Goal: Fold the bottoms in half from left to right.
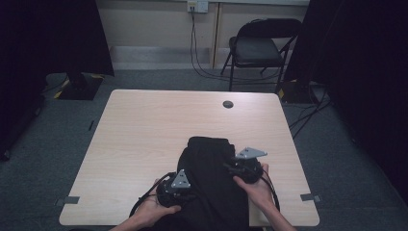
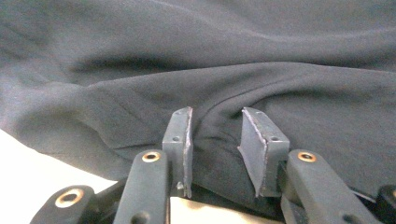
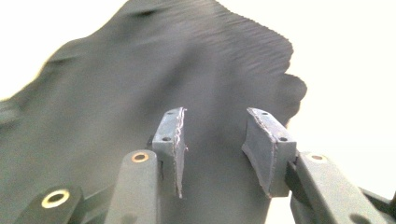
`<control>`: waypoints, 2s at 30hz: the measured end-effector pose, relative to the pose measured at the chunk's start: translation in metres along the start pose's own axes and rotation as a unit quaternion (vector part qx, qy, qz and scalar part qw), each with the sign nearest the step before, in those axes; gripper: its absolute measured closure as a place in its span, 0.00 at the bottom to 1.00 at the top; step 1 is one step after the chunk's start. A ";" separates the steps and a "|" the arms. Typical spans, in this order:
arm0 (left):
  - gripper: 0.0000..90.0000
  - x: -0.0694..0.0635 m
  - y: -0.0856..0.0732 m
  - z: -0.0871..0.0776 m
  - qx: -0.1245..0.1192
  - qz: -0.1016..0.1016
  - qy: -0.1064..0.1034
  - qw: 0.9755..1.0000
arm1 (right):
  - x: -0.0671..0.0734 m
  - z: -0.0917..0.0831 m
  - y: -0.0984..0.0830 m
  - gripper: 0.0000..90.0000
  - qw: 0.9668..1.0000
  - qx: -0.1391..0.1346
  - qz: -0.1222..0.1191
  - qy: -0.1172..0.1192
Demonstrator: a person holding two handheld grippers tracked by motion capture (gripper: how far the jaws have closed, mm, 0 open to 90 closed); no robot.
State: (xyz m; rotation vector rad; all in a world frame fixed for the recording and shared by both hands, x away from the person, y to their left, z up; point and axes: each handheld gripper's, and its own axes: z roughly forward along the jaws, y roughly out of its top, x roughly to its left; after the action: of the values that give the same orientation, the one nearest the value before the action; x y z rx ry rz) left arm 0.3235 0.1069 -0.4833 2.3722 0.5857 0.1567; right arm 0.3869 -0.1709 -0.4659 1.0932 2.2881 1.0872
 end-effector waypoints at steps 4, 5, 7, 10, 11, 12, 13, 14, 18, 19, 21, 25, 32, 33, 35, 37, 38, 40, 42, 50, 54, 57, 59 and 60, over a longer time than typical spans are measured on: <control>0.70 0.011 0.009 -0.003 -0.045 -0.014 0.002 0.999 | -0.014 0.019 0.007 0.62 1.000 0.006 0.011 -0.007; 0.70 0.015 0.012 -0.005 -0.050 -0.014 0.005 0.999 | -0.017 0.026 0.006 0.65 1.000 0.013 0.018 0.003; 0.69 0.022 0.018 -0.008 -0.075 -0.015 0.018 0.997 | -0.018 0.032 0.004 0.68 0.999 0.028 0.022 0.004; 0.68 0.034 0.025 -0.008 -0.080 -0.005 0.046 0.996 | -0.016 0.029 0.003 0.93 0.999 0.027 0.022 0.011; 0.68 0.041 0.027 -0.005 -0.080 -0.015 0.054 0.995 | -0.015 0.025 0.004 0.99 1.000 0.020 0.021 0.010; 0.66 0.046 0.028 -0.004 -0.083 -0.019 0.061 0.995 | -0.015 0.020 0.006 1.00 1.000 0.009 0.023 0.014; 0.66 0.053 0.029 0.000 -0.089 -0.032 0.064 0.993 | -0.014 0.017 0.007 1.00 1.000 0.002 0.025 0.016; 0.65 0.056 0.029 0.001 -0.089 -0.033 0.068 0.993 | -0.012 0.011 0.009 1.00 1.000 -0.006 0.020 0.013; 0.65 0.066 0.025 0.017 -0.067 -0.038 0.084 0.993 | -0.008 -0.001 0.006 1.00 1.000 -0.003 0.016 0.008; 0.65 0.066 0.023 0.021 -0.060 -0.040 0.083 0.994 | -0.008 -0.001 0.003 1.00 1.000 0.005 0.012 0.004; 0.65 0.065 0.019 0.025 -0.068 -0.048 0.082 0.993 | -0.013 0.002 -0.007 1.00 1.000 0.023 0.014 0.004; 0.65 0.060 0.017 0.028 -0.071 -0.060 0.080 0.992 | -0.020 0.007 -0.018 1.00 0.999 0.050 0.005 0.001; 0.64 0.061 0.018 0.021 -0.055 -0.060 0.061 0.995 | -0.025 0.007 -0.020 0.60 0.999 0.034 0.011 -0.005; 0.62 0.063 0.019 0.020 -0.058 -0.060 0.055 0.995 | -0.026 0.006 -0.019 0.53 0.999 0.028 0.016 -0.008; 0.59 0.071 0.023 0.011 -0.069 -0.073 0.040 0.994 | -0.029 0.008 -0.015 0.47 1.000 0.015 0.020 -0.016; 0.57 0.078 0.028 0.002 -0.092 -0.081 0.054 0.991 | -0.035 0.013 -0.014 0.40 0.999 0.006 0.032 -0.008; 0.55 0.083 0.029 0.000 -0.103 -0.095 0.056 0.989 | -0.037 0.016 -0.015 0.40 0.999 0.008 0.040 -0.003; 0.50 0.094 0.032 -0.003 -0.100 -0.101 0.066 0.988 | -0.040 0.022 -0.018 0.37 0.999 0.020 0.043 -0.007; 0.48 0.106 0.033 -0.002 -0.105 -0.117 0.065 0.985 | -0.042 0.024 -0.019 0.37 0.999 0.024 0.045 -0.006; 0.40 0.128 0.033 0.020 -0.092 -0.141 0.049 0.985 | -0.037 0.031 -0.019 0.54 0.999 0.023 0.036 -0.001; 0.38 0.123 0.034 0.028 -0.071 -0.122 0.046 0.989 | -0.034 0.033 -0.016 0.75 0.999 0.022 0.029 0.009; 0.38 0.120 0.033 0.033 -0.070 -0.125 0.055 0.988 | -0.034 0.033 -0.016 0.86 0.999 0.023 0.030 0.021; 0.38 0.118 0.032 0.036 -0.069 -0.126 0.055 0.988 | -0.033 0.032 -0.016 0.89 0.999 0.025 0.028 0.025; 0.38 0.117 0.032 0.037 -0.070 -0.122 0.058 0.988 | -0.033 0.032 -0.015 0.90 0.999 0.026 0.028 0.026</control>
State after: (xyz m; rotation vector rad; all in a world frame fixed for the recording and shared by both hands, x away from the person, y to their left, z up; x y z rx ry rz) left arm 0.4495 0.1165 -0.4961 2.1458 0.8866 0.2193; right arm 0.4195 -0.1869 -0.4979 1.1684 2.3525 1.0944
